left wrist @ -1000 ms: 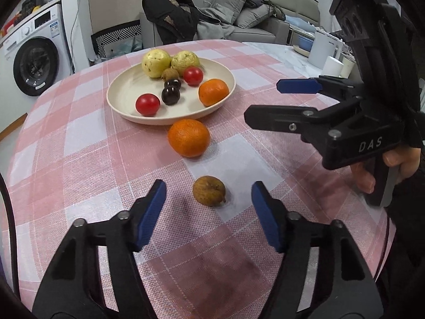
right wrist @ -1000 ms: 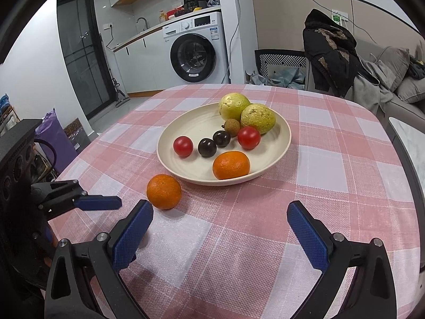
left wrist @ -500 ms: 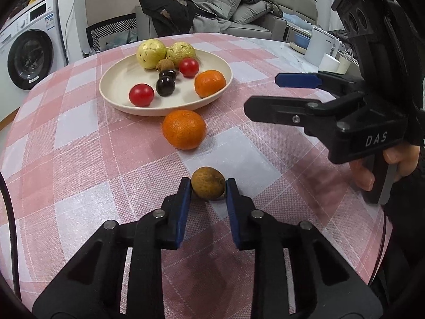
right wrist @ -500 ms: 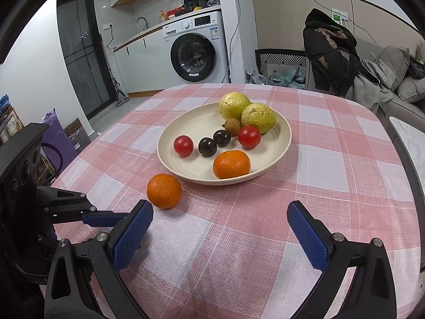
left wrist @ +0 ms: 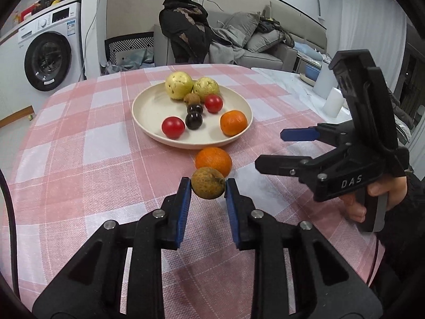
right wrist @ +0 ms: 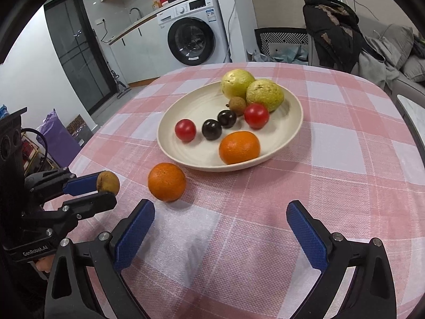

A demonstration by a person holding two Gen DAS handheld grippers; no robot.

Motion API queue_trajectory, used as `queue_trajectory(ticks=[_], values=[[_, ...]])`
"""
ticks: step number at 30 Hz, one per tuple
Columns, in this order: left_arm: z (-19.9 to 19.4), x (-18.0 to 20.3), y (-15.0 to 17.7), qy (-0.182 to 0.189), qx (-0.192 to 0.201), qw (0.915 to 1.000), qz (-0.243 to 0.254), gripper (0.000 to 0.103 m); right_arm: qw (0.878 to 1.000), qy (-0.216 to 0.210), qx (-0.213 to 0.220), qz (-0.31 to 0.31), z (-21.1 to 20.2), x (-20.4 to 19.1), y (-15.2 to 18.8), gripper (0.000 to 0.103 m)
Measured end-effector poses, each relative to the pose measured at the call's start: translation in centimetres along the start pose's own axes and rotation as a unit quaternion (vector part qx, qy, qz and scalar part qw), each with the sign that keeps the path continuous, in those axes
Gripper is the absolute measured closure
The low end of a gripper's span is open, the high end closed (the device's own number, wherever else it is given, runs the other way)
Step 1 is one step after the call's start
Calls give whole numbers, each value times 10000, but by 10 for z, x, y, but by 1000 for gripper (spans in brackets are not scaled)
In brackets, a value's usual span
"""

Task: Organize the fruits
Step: 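Grasp the orange with the right tool while the left tool holds the brown fruit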

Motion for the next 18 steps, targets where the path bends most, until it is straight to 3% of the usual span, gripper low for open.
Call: queue_trajectory(ticks=[4,18], values=[[-8,-4,-3,-76,105,9999,7,80,9997,-90,-205,-140,11,-12,2,18],[-11,-21,-2,-228,128,9992,-298,80,9975,-161,-463,-500,41,-48,4,41]])
Point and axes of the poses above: each gripper's, at about its wrist camera, not at the fingertips, and z roughly the way its jaws point, x to its right, y to its underside, the point moved 6 cm from there along z, roughly the way its jaws point, and after that the axes turned 12 degrees about z, right-handed, at the moved point
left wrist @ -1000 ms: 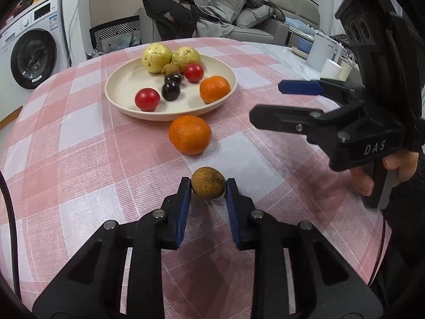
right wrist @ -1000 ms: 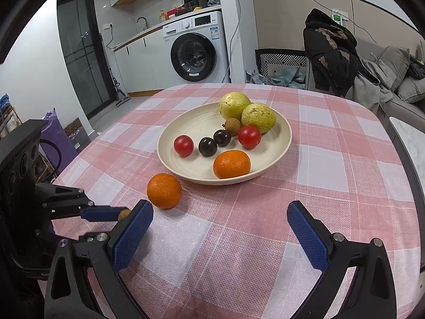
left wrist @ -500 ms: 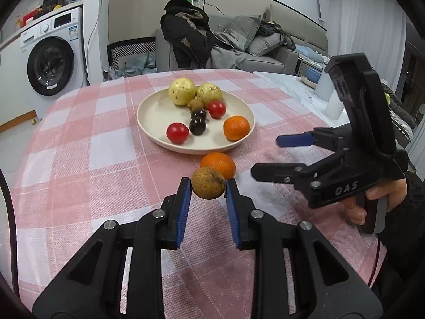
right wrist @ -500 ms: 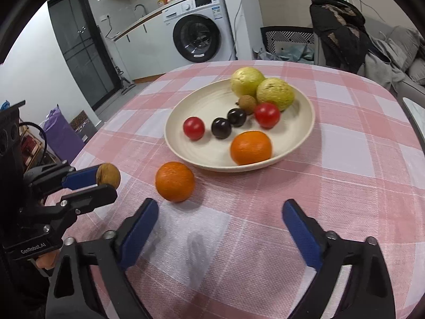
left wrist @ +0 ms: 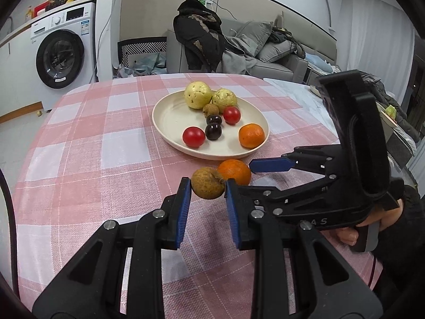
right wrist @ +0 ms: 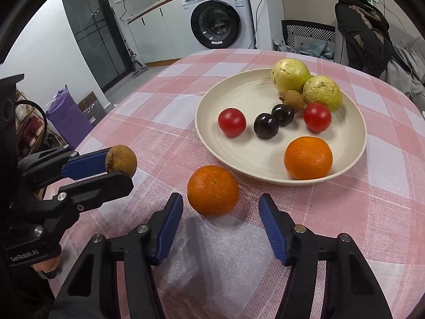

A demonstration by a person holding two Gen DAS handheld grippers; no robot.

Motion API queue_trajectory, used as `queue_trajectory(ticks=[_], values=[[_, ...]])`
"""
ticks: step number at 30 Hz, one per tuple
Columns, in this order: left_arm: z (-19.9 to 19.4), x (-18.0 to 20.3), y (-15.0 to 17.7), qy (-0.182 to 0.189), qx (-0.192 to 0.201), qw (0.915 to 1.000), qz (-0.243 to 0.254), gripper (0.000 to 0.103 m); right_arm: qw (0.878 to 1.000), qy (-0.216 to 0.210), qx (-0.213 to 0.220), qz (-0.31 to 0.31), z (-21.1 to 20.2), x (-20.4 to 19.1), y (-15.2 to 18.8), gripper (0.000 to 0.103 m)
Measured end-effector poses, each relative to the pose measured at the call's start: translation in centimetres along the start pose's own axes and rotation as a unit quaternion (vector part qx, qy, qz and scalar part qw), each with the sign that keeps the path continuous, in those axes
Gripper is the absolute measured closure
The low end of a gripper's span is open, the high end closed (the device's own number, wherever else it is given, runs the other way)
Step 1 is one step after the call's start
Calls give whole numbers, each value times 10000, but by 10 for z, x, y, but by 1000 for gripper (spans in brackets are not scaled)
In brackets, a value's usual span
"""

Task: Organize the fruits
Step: 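Grasp the orange with the right tool while the left tool holds the brown fruit, then carry the brown fruit and orange onto the cream plate and open both tools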

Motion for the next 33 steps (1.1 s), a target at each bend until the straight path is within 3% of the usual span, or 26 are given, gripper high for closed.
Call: queue_trajectory(ticks=[9,13,22,33], values=[[1,1,-1,-30,18,10000,1,80,9999,56,38,-106,6,-8,-2,62],[1,1,-1,-46,6,10000,-39,80,9999,-57,22,-159,3,-8,1,63],[0,-1,-9,-81,120,9999,-35,79,9974,-131,579,-397,-39,-10,-3,63],[10,1,-28,-91,217,9997,-6,80,9939,116,1075,230,-72,33,-34,63]])
Point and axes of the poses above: each gripper's, at about its wrist camera, not at the fingertips, and z roughly the way its jaws point, x to its right, y to its underside, the point moved 6 cm from there along z, roughly the way its jaws point, and after that the axes turned 12 degrees about z, right-handed, at the moved point
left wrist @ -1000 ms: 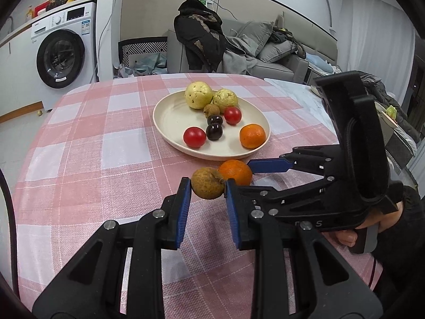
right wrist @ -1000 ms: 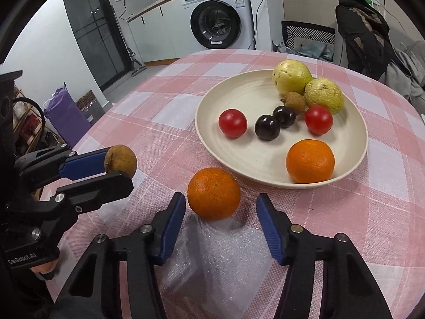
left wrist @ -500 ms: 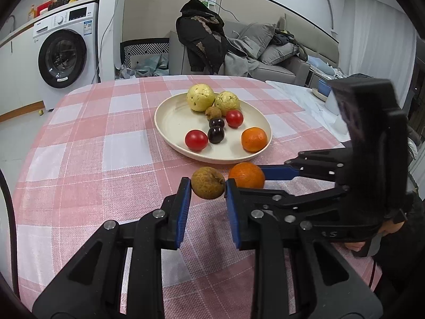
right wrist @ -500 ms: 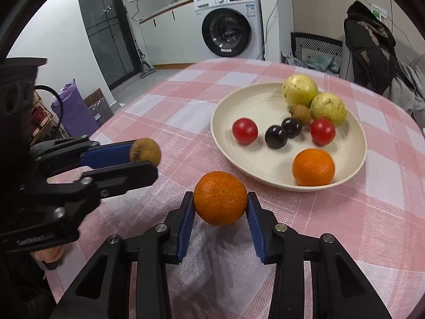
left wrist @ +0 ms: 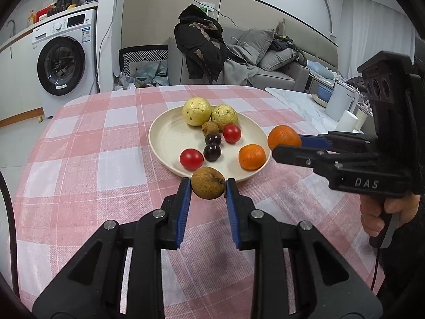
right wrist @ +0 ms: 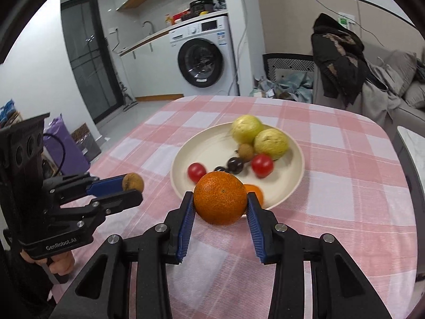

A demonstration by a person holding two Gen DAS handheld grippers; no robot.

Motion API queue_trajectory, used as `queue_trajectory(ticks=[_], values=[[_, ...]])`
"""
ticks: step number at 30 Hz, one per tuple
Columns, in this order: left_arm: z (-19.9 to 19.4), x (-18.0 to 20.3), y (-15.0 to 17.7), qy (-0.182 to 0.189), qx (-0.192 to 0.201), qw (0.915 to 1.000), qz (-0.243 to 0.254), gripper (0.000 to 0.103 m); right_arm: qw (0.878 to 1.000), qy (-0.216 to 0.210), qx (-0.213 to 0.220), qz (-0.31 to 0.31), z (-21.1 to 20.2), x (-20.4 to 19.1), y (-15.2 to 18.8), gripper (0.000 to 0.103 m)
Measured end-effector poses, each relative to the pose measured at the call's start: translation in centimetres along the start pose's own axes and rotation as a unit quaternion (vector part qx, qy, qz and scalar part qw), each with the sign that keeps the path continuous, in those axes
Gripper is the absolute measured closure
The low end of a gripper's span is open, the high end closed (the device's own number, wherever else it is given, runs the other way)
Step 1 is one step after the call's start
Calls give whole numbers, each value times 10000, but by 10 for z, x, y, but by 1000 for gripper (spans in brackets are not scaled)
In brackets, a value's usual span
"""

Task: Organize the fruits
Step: 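Carry the brown fruit and orange onto the cream plate and open both tools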

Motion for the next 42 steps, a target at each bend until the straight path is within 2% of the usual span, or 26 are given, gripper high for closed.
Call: queue_trajectory(ticks=[8,20,29,42], values=[[14,7,-18,17,49,9999,122,80,9991,233,72,342,6,27,-15,63],[45,17,-37,13,13,9997,226,79,9976,467,41,513,26,44,-27,63],[71,12,-31,-19,-145,9996,230,79,9965,517,-36,654,42,54,-26,63],[78,5,-30,-182,-72,9996,212,79,9969,488,-69,610,49,52,-22,63]])
Point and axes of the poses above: each gripper's, at about its wrist camera, not at the fingertips, and z roughly the way its jaws point, x to its right, y to its underside, the point moved 6 cm from there along z, roughly the way its jaws point, and after that the axes turned 12 degrees about z, right-handed, at the moved point
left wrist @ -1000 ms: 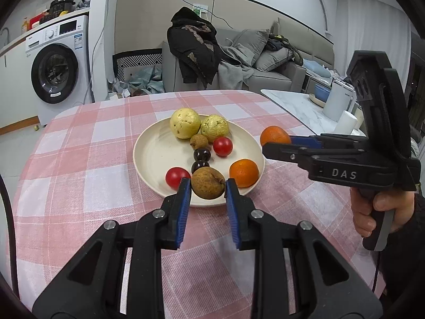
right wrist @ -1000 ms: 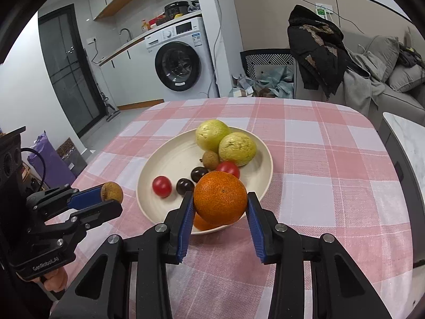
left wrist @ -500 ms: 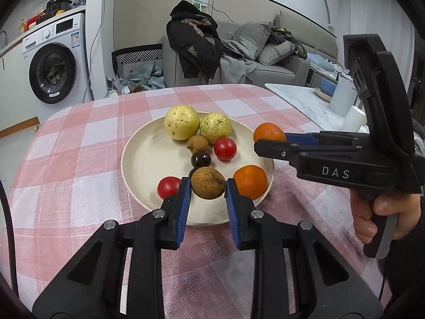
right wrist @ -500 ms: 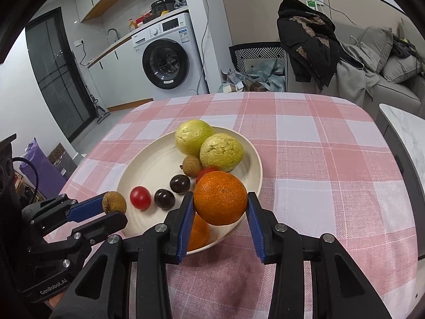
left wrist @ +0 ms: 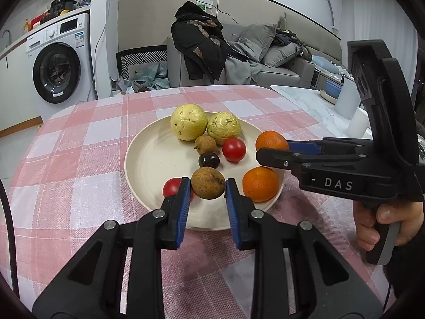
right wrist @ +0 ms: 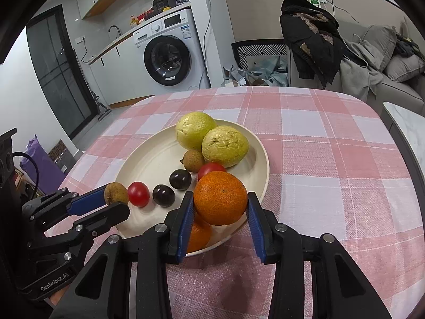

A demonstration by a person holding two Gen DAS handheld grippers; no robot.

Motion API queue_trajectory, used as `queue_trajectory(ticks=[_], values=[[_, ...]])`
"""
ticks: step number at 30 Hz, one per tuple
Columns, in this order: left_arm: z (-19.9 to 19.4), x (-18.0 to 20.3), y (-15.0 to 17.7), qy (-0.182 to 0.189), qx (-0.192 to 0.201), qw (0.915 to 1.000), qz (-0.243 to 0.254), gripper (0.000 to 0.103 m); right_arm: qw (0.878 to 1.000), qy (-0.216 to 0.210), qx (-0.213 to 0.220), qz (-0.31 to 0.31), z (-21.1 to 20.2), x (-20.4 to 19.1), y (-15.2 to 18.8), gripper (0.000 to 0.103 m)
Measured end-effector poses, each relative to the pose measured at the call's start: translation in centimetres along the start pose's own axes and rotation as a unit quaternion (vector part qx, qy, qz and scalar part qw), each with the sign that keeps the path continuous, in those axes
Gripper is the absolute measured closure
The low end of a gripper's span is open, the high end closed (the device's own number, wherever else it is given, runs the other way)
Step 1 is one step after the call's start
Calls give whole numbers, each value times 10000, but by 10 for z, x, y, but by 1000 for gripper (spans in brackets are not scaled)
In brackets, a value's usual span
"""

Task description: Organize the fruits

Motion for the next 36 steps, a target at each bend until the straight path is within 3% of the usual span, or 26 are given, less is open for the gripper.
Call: queue_trajectory(ticks=[9,14,17,19,20,22,23,25,27,36], values=[[0,1,1,-62,34,10000,40,79,9999,-128,42,44,-2,0,-1,62],[-7,0,1,-133,150,9998,76,77,9993,-188,293,126,-15,1,-7,58],[-13,0,3,-315,168,9992,171,66,9990,-181,389,99,-24,2,-7,52],[-20,-1,4,-459,242,9985,202,50,9990,-191,406,72,-28,3,-6,46],[-24,-2,5,-507,299,9981,183,45,9989,-161,429,20,-31,3,-5,40],[-32,-5,5,-553,405,9976,102,26,9986,-111,505,-60,-37,3,-3,27],[-38,-7,6,-575,470,9972,52,23,9982,-138,567,-113,-42,2,-2,14],[-49,-12,6,-612,584,9964,-38,14,9977,-177,635,-189,-48,0,-1,2],[-61,-14,8,-606,683,9958,-97,3,9962,-261,772,-312,-58,-3,0,0],[-106,-12,16,-671,1159,9909,-136,0,9905,-684,1094,-469,-84,-16,17,0]])
Point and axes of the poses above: each gripper's, at about its wrist camera, not at the fingertips, and z roughly the way its jaws point, x to its right, y to its underside, the point moved 6 cm from there along z, roughly the way its jaws point, and after that the axes turned 12 degrees about z, right-handed, at the moved point
